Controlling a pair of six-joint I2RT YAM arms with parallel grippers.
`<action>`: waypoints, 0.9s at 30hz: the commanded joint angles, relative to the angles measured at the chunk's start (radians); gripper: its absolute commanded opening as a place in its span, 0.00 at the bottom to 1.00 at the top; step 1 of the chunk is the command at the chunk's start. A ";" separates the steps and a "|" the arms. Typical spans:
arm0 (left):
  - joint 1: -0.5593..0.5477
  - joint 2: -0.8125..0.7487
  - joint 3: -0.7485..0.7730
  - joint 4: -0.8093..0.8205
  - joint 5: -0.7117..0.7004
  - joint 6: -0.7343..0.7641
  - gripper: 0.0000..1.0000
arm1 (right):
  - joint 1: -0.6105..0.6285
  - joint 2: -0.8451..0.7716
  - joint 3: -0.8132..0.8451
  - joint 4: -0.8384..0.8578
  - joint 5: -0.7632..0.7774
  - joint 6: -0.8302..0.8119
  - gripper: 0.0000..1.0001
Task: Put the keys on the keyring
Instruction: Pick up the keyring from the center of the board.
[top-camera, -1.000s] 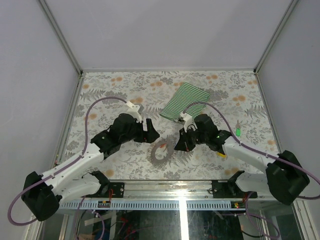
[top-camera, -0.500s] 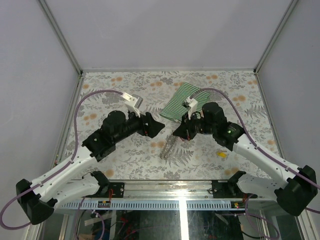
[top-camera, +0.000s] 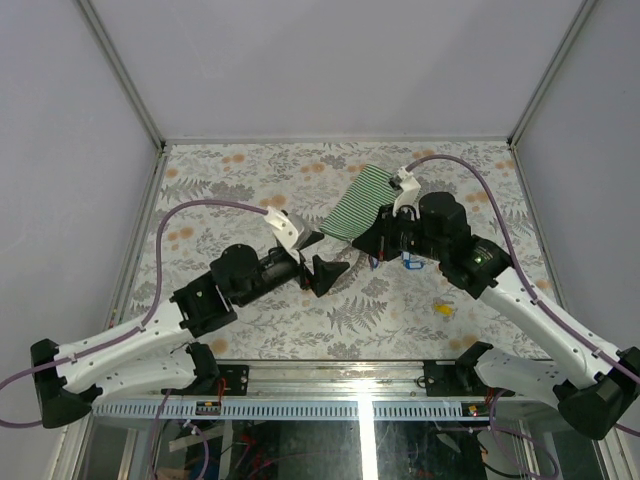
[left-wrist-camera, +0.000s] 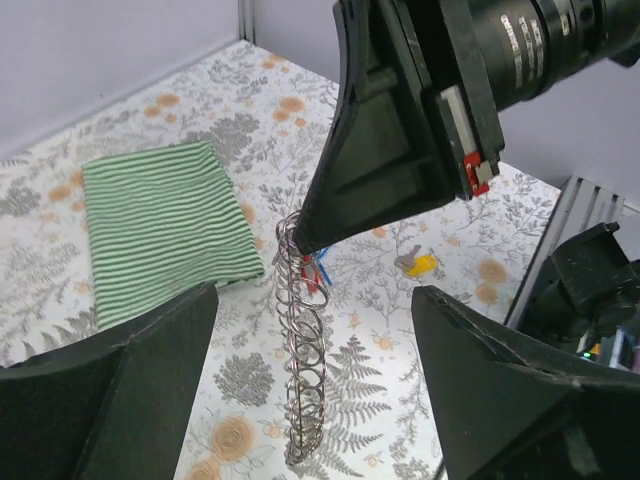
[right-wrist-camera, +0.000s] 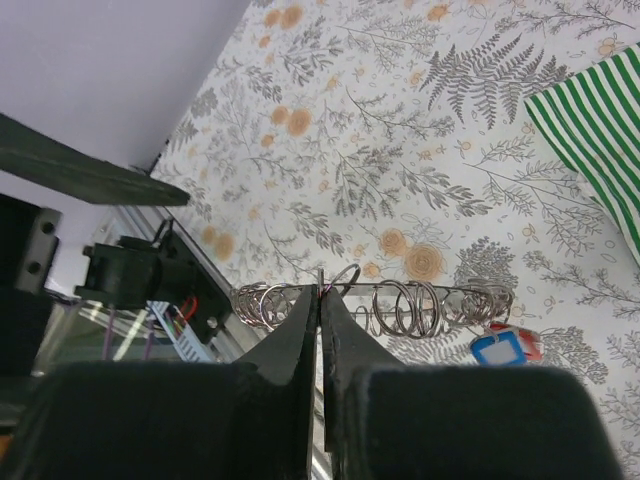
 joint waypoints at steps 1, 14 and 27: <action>-0.051 -0.017 -0.062 0.235 -0.094 0.154 0.82 | -0.001 -0.037 0.092 0.012 0.037 0.109 0.00; -0.134 0.105 -0.067 0.355 -0.201 0.381 0.69 | -0.001 -0.073 0.124 -0.014 0.002 0.140 0.00; -0.136 0.126 -0.053 0.367 -0.158 0.498 0.59 | -0.001 -0.075 0.172 -0.038 -0.083 0.135 0.00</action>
